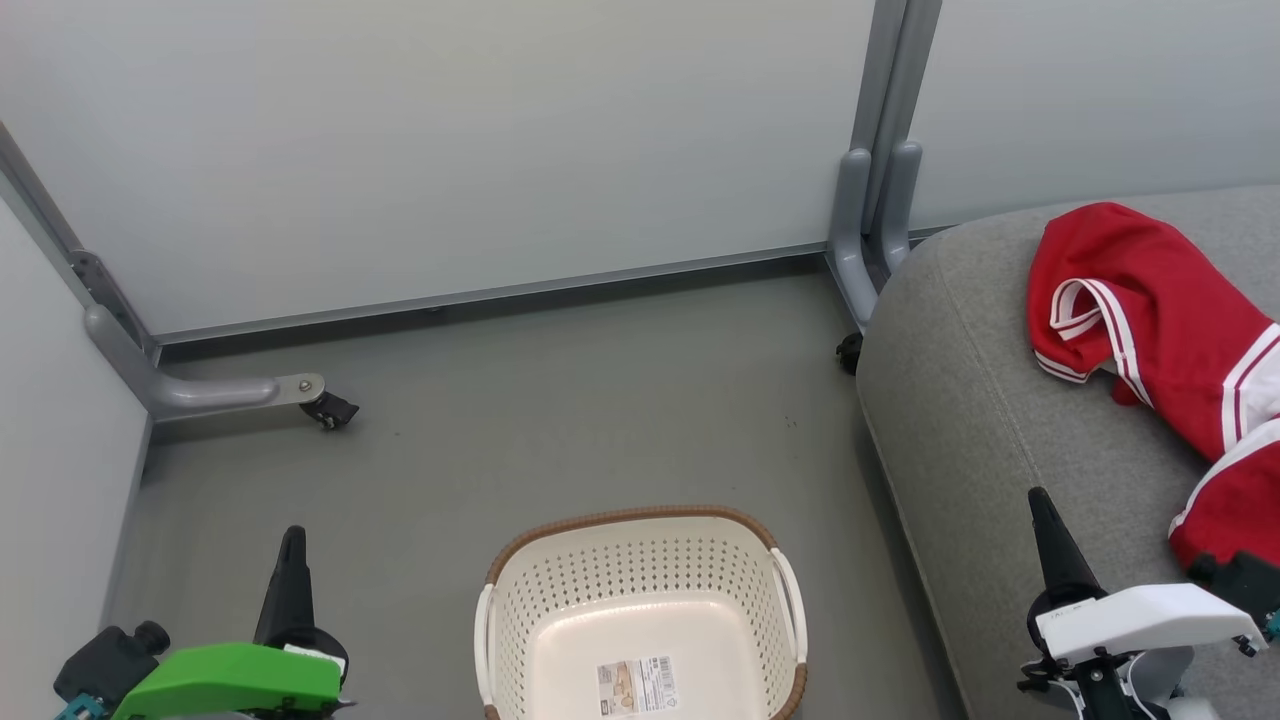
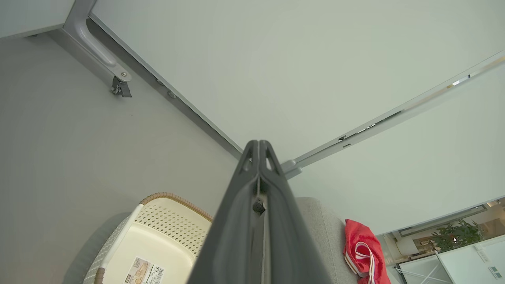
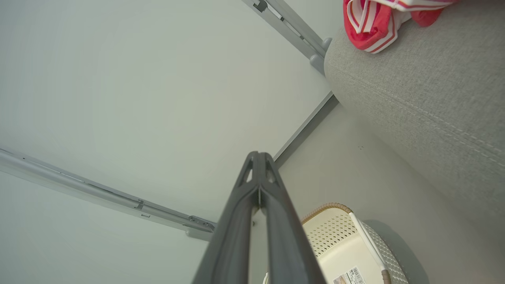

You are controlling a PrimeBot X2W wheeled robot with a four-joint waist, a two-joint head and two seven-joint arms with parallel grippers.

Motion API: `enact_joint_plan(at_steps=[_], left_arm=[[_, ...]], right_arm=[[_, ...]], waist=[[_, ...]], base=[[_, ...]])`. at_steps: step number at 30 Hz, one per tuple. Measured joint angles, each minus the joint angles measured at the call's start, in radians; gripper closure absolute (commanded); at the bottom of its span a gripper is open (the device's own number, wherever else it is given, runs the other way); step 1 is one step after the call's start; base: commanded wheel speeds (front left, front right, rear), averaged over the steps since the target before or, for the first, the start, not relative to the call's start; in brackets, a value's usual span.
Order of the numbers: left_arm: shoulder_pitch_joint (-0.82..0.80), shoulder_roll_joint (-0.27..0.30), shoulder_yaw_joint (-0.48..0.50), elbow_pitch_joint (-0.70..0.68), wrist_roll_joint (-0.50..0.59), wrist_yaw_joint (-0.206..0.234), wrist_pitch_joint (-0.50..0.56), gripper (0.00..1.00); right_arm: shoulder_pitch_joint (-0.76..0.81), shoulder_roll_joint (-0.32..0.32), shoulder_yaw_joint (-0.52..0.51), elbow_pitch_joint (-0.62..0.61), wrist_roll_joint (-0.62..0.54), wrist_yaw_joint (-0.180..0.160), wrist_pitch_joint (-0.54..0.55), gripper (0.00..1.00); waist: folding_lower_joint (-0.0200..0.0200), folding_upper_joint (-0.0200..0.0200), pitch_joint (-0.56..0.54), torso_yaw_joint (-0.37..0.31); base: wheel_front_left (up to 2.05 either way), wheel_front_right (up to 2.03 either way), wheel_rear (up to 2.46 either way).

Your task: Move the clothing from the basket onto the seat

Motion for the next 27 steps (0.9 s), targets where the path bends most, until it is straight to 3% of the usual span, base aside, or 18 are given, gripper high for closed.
enact_joint_plan(at_steps=[27], left_arm=[[-0.049, 0.000, 0.035, 0.017, -0.270, -0.016, 0.070, 1.00]], right_arm=[[-0.033, -0.003, -0.026, 0.012, 0.268, 0.000, 0.069, 1.00]], waist=[[0.0000, 0.0000, 0.024, -0.003]], base=[[0.00, 0.00, 0.00]])
